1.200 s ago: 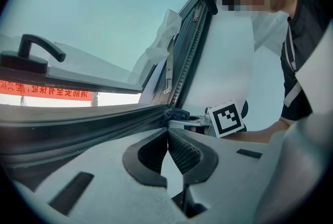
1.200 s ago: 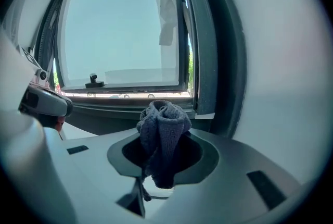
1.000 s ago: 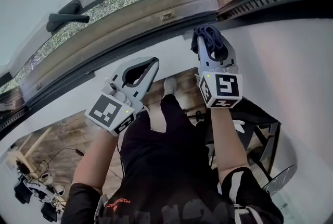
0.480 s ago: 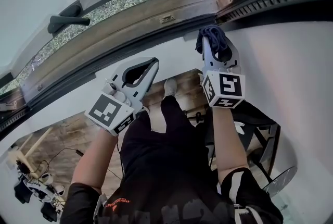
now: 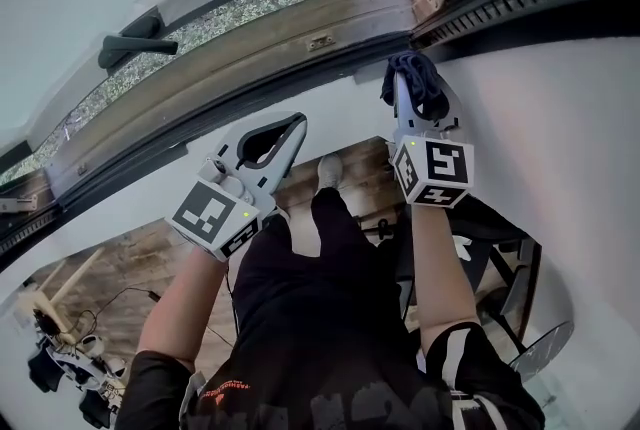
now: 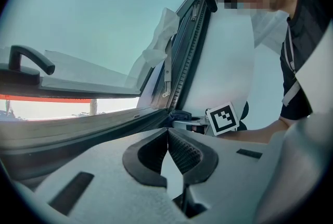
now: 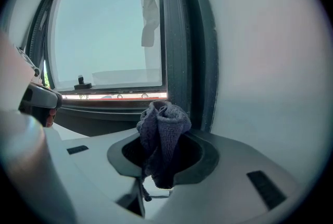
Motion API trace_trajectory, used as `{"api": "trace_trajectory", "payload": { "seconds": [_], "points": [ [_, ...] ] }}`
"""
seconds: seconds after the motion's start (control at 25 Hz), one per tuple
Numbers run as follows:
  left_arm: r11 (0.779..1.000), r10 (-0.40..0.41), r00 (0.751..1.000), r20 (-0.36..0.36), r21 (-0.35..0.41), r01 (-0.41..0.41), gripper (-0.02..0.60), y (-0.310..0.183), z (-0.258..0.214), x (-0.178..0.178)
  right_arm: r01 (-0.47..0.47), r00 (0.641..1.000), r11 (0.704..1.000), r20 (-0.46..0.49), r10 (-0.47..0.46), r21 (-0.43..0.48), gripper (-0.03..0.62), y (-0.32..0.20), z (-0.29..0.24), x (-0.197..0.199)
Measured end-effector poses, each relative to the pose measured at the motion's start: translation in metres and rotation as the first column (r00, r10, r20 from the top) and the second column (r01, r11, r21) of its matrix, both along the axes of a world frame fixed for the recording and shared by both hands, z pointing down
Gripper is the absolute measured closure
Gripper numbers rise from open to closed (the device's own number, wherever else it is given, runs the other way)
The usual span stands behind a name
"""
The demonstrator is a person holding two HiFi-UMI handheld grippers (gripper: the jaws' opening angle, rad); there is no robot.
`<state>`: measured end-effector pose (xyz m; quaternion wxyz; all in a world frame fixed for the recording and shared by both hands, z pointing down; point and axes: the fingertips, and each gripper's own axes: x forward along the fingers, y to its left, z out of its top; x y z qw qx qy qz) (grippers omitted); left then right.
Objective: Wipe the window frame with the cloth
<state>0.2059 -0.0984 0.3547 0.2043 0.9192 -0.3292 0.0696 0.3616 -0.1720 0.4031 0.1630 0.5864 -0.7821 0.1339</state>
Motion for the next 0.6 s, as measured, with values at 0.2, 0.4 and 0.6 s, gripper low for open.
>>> {"api": "trace_trajectory", "payload": {
  "seconds": [0.2, 0.4, 0.6],
  "points": [
    [1.0, 0.003, 1.0, 0.001, 0.014, -0.003, 0.561, 0.0, -0.009, -0.001, 0.0, 1.0, 1.0, 0.004, 0.0, 0.005, 0.488, 0.003, -0.008, 0.003],
    [0.999, -0.006, 1.0, 0.005, 0.04, 0.006, 0.561, 0.003, -0.025, -0.009, 0.028, 0.999, 0.999, 0.037, -0.029, 0.031, 0.487, 0.014, -0.029, -0.01],
    [0.996, -0.037, 0.999, 0.017, 0.087, 0.035, 0.561, 0.008, -0.048, -0.028, 0.097, 0.992, 0.991, 0.077, -0.104, 0.09, 0.487, 0.022, -0.065, -0.041]
  ]
}}
